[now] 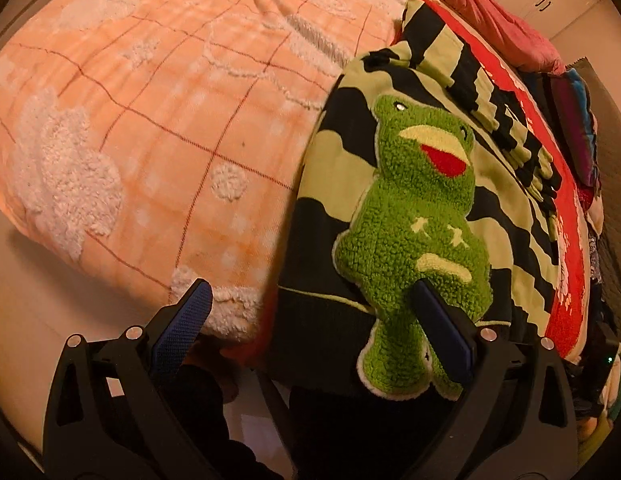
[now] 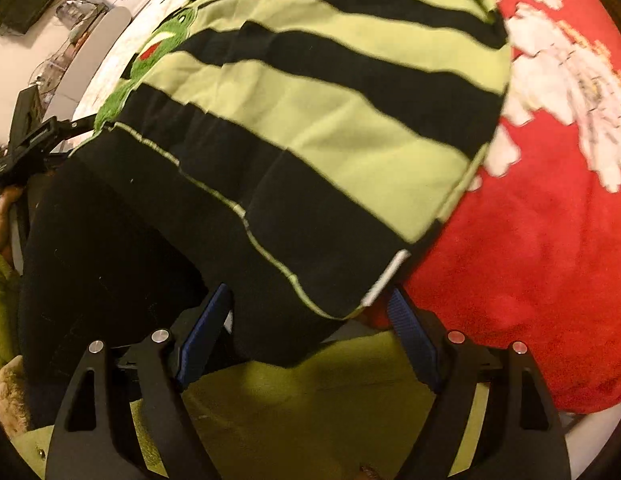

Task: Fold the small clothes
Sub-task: 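Grasp the hem with the left gripper while the right gripper grasps the hem, lift toward the collar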

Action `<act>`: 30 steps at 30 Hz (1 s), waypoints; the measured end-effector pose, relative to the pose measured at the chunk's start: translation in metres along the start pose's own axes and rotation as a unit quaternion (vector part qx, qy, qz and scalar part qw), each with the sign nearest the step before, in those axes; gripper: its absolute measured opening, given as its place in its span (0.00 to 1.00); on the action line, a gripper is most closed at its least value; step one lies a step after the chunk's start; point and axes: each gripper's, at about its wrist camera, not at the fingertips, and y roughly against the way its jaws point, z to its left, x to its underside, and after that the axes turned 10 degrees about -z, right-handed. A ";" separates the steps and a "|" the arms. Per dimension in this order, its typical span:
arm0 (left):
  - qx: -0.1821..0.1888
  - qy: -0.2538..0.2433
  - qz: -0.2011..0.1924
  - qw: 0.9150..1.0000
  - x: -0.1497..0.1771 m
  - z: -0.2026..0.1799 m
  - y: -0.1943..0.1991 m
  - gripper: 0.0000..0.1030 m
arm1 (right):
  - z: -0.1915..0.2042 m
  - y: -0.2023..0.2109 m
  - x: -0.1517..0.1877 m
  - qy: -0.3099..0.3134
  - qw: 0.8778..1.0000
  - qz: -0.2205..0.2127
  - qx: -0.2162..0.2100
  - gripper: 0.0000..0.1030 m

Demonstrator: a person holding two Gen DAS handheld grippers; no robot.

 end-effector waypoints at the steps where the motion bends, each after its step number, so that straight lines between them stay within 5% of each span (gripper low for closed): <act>1: 0.004 0.001 0.002 1.000 0.001 0.000 -0.001 0.86 | 0.000 -0.001 0.001 -0.001 1.000 0.003 -0.005 0.74; 5: 0.024 0.011 0.022 0.999 0.006 -0.002 -0.006 0.73 | -0.003 0.000 0.002 -0.006 1.000 0.006 -0.010 0.55; 10: 0.042 0.002 0.024 0.999 0.007 -0.011 -0.005 0.41 | -0.008 0.010 0.002 -0.011 1.000 -0.004 -0.025 0.41; 12: 0.047 -0.011 0.020 0.999 0.007 -0.018 -0.002 0.19 | -0.008 0.015 0.000 -0.012 0.999 -0.013 -0.034 0.35; 15: 0.026 -0.049 0.006 0.998 0.005 -0.030 0.005 0.04 | -0.012 0.028 -0.004 -0.016 0.998 -0.033 -0.053 0.23; 19: 0.032 -0.044 -0.018 0.998 -0.005 -0.029 0.015 0.02 | -0.021 0.055 -0.014 -0.035 0.992 -0.080 -0.089 0.15; 30: 0.087 -0.040 -0.085 0.992 -0.070 -0.074 0.035 0.02 | -0.053 0.112 -0.081 -0.087 0.965 -0.203 -0.138 0.15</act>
